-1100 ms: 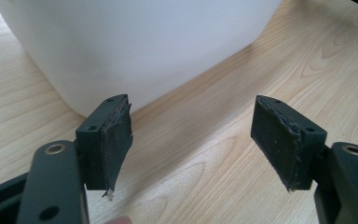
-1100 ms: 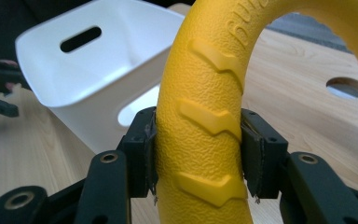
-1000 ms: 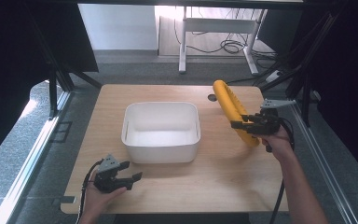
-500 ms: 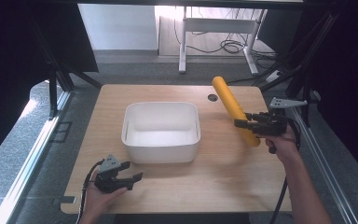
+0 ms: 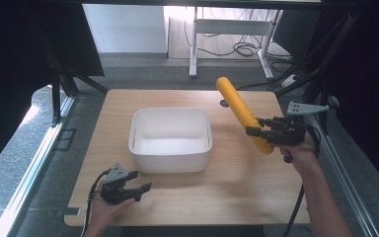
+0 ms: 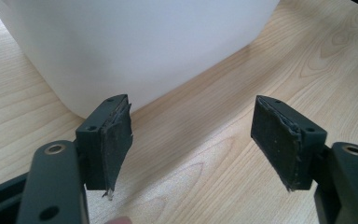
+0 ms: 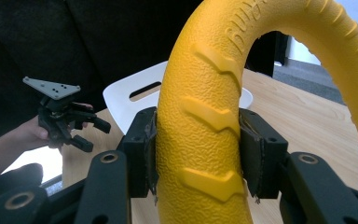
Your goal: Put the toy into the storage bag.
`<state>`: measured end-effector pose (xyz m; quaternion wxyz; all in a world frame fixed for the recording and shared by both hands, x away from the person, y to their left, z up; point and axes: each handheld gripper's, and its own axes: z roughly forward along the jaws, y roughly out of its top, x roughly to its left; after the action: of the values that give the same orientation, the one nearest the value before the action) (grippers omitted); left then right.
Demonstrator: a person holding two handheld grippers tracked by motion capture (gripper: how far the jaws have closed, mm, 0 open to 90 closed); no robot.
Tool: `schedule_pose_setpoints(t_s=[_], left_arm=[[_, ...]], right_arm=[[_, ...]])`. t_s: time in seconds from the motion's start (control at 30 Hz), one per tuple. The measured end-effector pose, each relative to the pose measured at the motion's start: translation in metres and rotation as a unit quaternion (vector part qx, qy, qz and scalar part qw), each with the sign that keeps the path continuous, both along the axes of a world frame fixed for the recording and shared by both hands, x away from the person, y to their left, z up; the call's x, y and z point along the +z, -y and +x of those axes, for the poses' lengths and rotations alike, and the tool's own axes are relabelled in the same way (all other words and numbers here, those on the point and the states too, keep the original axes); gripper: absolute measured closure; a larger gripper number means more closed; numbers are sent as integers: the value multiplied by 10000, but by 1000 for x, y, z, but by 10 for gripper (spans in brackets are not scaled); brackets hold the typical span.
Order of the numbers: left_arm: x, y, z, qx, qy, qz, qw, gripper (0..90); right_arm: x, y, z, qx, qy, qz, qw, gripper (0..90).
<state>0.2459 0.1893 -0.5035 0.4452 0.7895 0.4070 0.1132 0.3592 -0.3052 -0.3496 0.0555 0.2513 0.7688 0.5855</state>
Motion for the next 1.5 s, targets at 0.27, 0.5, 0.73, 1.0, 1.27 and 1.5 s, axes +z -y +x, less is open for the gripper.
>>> schedule_pose_setpoints(t_s=[0.27, 0.5, 0.73, 1.0, 1.27, 1.5], left_arm=[[0, 1, 0, -8, -4, -8, 10000, 290], [0, 1, 0, -18, -8, -6, 10000, 290], [0, 1, 0, -18, -6, 3, 10000, 290], [-1, 2, 0, -25, -18, 13, 10000, 290], [0, 2, 0, -25, 0, -3, 10000, 290], [0, 2, 0, -13, 2, -18, 10000, 290]], right_arm=[[13, -6, -5, 147, 71, 128, 9998, 522], [19, -9, -7, 250, 99, 125, 9996, 522], [16, -10, -6, 270, 56, 68, 9996, 521], [18, -5, -7, 238, 74, 25, 9997, 521], [32, -5, -11, 298, 207, 111, 9993, 521], [55, -10, -15, 376, 410, 154, 9983, 521]])
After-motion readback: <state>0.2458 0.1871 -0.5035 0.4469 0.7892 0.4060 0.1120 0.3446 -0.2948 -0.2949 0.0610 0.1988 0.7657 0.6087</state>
